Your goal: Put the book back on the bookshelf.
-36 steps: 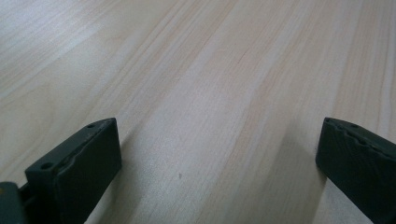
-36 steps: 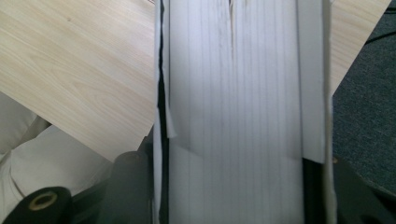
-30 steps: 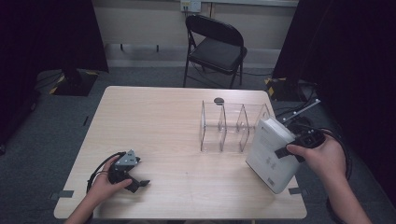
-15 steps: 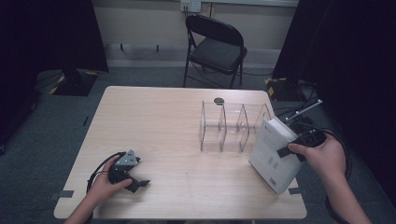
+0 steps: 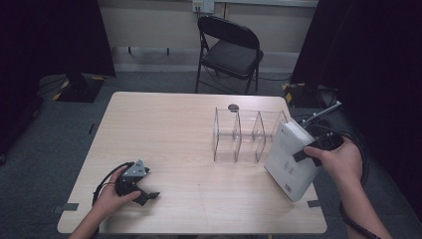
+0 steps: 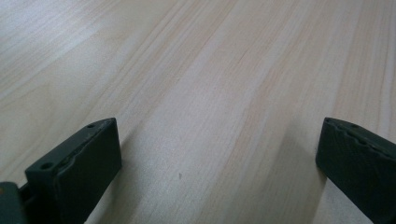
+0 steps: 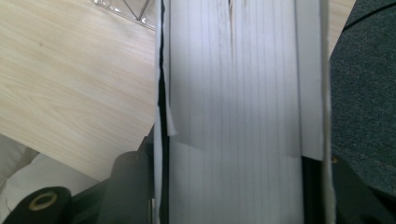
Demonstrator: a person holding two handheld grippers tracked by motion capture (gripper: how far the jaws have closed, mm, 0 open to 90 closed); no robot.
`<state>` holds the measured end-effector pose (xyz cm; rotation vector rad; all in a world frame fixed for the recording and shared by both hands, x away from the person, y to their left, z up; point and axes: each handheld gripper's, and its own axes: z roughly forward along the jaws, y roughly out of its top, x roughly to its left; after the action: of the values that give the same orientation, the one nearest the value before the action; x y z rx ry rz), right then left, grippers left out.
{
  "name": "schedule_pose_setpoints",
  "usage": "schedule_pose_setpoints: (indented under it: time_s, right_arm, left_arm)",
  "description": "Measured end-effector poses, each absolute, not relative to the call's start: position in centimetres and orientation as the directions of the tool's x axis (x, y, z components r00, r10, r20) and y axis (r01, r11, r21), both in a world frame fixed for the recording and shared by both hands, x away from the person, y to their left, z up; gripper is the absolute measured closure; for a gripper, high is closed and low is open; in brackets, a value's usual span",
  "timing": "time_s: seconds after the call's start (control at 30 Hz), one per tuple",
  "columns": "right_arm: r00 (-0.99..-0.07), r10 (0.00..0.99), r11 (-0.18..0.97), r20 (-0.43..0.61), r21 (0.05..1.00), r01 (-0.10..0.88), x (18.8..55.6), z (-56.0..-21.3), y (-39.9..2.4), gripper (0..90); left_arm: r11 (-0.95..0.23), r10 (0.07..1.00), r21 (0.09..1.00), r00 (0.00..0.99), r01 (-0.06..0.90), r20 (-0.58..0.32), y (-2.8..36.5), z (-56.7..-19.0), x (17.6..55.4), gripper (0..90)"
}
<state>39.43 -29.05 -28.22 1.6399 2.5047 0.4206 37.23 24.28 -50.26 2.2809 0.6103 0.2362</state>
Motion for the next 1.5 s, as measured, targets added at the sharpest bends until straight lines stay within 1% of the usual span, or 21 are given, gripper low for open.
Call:
schedule_pose_setpoints:
  time_s: [0.2,0.37,0.97,1.23,1.33,1.5]
  right_arm:
    - [-0.390,0.919,0.356,0.057,0.299,0.885,39.9,-27.9,-28.9,52.3]
    - [-0.351,0.935,0.319,0.058,0.299,0.899,40.2,-27.7,-28.8,52.2]
    - [-0.329,0.944,0.303,0.038,0.302,0.904,41.6,-27.7,-27.9,52.3]
    - [-0.300,0.953,0.277,0.034,0.296,0.914,42.2,-27.6,-27.9,52.3]
    - [-0.303,0.952,0.279,0.033,0.302,0.912,42.3,-27.7,-28.0,52.2]
    - [-0.276,0.961,0.253,0.032,0.309,0.917,42.6,-27.5,-28.2,52.2]
  left_arm:
    - [-0.605,0.494,0.712,0.869,0.356,-0.014,24.3,-50.3,37.2,0.0]
    - [-0.605,0.494,0.712,0.869,0.356,-0.014,24.3,-50.3,37.2,0.0]
    - [-0.609,0.492,0.710,0.871,0.354,-0.013,24.3,-50.2,37.2,0.0]
    - [-0.609,0.492,0.710,0.871,0.354,-0.012,24.3,-50.2,37.2,0.0]
    - [-0.608,0.492,0.710,0.871,0.354,-0.012,24.3,-50.2,37.2,0.0]
    - [-0.609,0.491,0.710,0.871,0.353,-0.012,24.3,-50.2,37.2,0.0]
